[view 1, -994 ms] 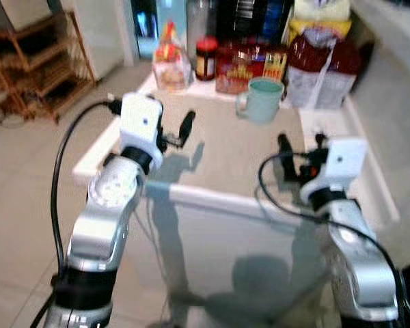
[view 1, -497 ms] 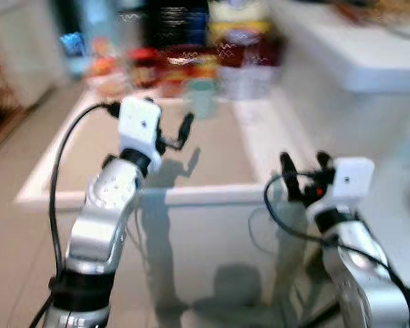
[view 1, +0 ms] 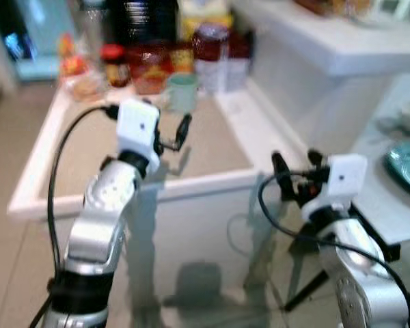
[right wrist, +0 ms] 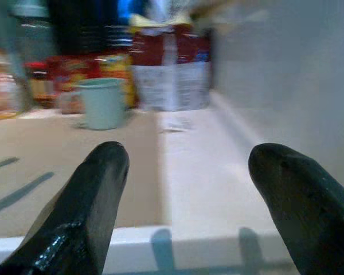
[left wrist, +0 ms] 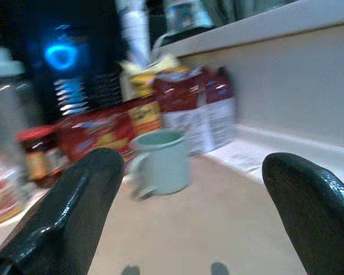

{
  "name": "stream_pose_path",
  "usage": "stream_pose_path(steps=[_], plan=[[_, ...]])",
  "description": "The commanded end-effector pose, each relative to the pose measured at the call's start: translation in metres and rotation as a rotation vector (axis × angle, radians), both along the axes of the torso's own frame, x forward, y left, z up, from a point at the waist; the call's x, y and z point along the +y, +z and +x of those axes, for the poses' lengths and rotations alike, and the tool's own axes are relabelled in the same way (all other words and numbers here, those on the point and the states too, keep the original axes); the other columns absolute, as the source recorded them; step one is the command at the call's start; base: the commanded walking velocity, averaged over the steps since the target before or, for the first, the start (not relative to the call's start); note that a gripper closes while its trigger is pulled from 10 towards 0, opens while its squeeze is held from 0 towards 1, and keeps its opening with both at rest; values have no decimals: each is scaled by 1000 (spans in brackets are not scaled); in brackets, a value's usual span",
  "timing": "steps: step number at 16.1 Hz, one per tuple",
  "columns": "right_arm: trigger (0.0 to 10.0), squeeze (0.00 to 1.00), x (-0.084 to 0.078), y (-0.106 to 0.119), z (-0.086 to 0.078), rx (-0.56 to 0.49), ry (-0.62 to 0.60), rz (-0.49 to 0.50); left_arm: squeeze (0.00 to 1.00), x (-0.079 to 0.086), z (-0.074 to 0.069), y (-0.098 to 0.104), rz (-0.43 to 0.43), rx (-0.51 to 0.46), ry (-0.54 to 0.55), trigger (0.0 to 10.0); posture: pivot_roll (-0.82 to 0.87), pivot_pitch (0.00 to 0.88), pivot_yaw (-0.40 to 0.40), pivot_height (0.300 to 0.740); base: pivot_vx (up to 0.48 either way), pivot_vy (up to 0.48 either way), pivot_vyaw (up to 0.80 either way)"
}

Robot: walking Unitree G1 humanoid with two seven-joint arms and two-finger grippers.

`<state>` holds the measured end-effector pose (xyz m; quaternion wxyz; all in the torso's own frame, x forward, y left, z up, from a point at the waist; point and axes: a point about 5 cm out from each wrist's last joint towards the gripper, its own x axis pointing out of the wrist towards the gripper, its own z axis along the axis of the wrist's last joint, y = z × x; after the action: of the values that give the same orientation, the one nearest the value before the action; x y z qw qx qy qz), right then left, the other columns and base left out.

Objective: Setting the table

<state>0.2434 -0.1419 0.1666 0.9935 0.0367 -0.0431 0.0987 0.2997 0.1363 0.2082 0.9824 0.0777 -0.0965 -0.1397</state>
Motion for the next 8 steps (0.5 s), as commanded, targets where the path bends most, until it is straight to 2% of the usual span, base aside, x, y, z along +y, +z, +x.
stream_pose_path(steps=[1,5,8], plan=[[10000,0,-2,1,-1,5,9,-6,0,-2,0,2,-13,-4,-2,10000,52,0,-12,740,0,0,0],[10000,0,-14,-5,-2,13,-67,-36,0,0,4,2,-2,-2,0,10000,51,0,-18,740,304,0,0],[10000,0,-17,-5,-2,15,-83,-19,0,-1,8,2,13,-6,7,10000,46,0,-11,740,351,0,-800]])
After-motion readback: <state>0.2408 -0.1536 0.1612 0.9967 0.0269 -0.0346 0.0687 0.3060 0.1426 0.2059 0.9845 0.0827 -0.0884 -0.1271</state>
